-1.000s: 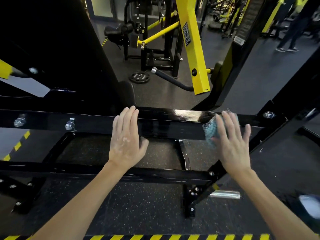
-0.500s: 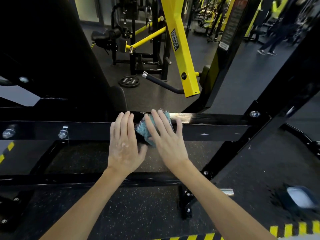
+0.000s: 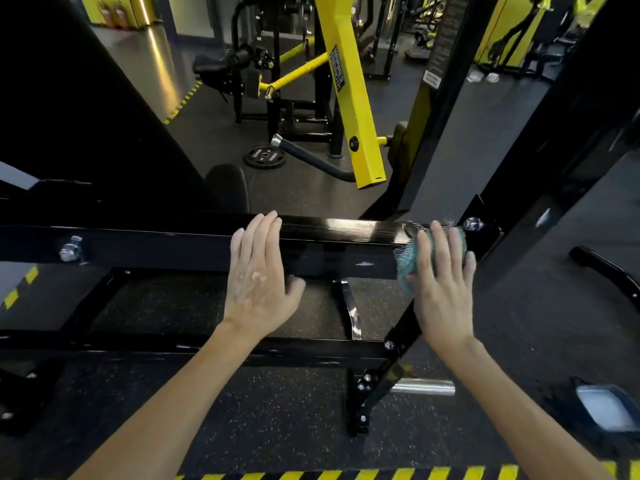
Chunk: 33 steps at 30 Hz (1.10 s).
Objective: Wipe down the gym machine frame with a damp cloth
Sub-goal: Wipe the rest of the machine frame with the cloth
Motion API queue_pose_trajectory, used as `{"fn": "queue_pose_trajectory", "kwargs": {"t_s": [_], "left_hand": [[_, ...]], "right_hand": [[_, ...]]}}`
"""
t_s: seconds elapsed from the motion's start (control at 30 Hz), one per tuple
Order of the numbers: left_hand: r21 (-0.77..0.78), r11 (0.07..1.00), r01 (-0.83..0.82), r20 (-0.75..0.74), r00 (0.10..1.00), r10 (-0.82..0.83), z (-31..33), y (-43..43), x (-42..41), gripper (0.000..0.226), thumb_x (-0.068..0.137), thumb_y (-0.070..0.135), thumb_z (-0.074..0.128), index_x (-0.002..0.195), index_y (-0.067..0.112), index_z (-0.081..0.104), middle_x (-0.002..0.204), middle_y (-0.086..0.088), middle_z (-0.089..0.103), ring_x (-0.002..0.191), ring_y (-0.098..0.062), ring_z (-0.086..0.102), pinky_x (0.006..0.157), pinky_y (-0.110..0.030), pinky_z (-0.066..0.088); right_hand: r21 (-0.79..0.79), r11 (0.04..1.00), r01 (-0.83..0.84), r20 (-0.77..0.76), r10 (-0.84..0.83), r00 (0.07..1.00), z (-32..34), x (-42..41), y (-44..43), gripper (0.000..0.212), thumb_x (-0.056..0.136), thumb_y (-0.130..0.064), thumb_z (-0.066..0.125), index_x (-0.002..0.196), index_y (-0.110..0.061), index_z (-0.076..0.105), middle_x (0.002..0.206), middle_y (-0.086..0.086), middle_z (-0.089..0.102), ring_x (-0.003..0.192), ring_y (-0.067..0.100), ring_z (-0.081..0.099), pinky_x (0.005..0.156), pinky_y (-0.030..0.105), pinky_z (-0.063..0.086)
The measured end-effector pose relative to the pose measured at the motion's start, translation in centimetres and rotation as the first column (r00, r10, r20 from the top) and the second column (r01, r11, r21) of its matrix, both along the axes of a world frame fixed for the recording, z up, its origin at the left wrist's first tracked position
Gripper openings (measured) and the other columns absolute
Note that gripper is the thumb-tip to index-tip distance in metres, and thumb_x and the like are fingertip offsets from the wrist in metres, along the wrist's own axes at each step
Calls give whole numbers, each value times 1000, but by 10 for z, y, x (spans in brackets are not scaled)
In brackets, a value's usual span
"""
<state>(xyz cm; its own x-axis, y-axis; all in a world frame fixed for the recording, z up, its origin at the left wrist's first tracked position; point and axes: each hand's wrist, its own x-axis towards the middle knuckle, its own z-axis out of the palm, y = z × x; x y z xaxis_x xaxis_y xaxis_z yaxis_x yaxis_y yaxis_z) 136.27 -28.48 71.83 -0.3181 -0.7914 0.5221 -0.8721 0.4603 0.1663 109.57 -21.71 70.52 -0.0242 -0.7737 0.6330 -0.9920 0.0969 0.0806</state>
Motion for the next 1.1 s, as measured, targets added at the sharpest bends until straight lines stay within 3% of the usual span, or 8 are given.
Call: {"fn": "queue_pose_trajectory", "kwargs": {"t_s": [0.1,0.23,0.33,0.5,0.6,0.7,0.93,1.1], "left_hand": [[3,1000,12,11,1000,-12,1,6,-12,87,73,22,68,147,-6,32,155,-19,33,146,-33,25,122,-43,10],[6,1000,21,1,1000,-21,2,11,-23,87,68,10,67,147,-6,33,154,-19,34,146,-32,26,122,-41,10],[6,1000,23,57,998,-23,4,9,-15,86,68,3,67,147,-4,34,154,-17,36,146,-31,28,122,-40,12],[-14,999,48,83,995,-47,6,7,-10,82,70,2,67,146,-4,37,153,-17,38,144,-32,32,121,-40,15],[-19,999,29,57,998,-28,2,7,-15,83,70,6,68,146,-4,35,153,-17,38,145,-32,30,122,-39,12],[-18,1000,24,70,997,-23,-1,6,-17,88,69,10,69,147,-4,31,153,-18,36,145,-32,29,121,-42,14],[-45,999,26,47,999,-24,-2,5,-16,86,68,15,59,148,-3,30,153,-19,36,145,-32,28,121,-40,11],[-42,997,62,85,995,-58,-1,4,-9,81,70,8,58,146,-3,35,153,-18,38,144,-32,31,120,-42,17]], "right_hand": [[12,995,-101,-77,102,992,0,39,-17,69,93,-15,44,154,-11,13,159,16,20,147,35,14,111,58,16],[53,968,-244,-154,249,956,4,96,-39,79,92,-23,55,157,-15,11,163,11,15,150,27,12,114,53,15],[89,962,-258,-196,271,942,10,85,-38,86,91,-28,65,157,-19,11,163,7,17,150,22,16,113,51,17],[39,975,-220,-150,223,963,14,4,-14,79,84,-13,72,152,-18,32,157,8,33,145,24,28,109,53,19],[51,987,-150,-54,153,987,12,-21,-4,89,78,-3,77,151,-17,29,156,9,34,146,27,27,114,51,17],[5,988,-153,29,152,988,10,-2,-9,83,81,-6,77,150,-14,32,154,11,37,145,31,27,114,53,17],[-29,952,-305,-75,302,950,14,101,-45,69,87,-24,69,148,-17,39,151,9,43,142,27,37,116,49,13],[17,934,-358,-120,357,926,24,55,-30,73,77,-4,69,146,-13,45,150,9,45,140,26,40,113,48,18]]}}
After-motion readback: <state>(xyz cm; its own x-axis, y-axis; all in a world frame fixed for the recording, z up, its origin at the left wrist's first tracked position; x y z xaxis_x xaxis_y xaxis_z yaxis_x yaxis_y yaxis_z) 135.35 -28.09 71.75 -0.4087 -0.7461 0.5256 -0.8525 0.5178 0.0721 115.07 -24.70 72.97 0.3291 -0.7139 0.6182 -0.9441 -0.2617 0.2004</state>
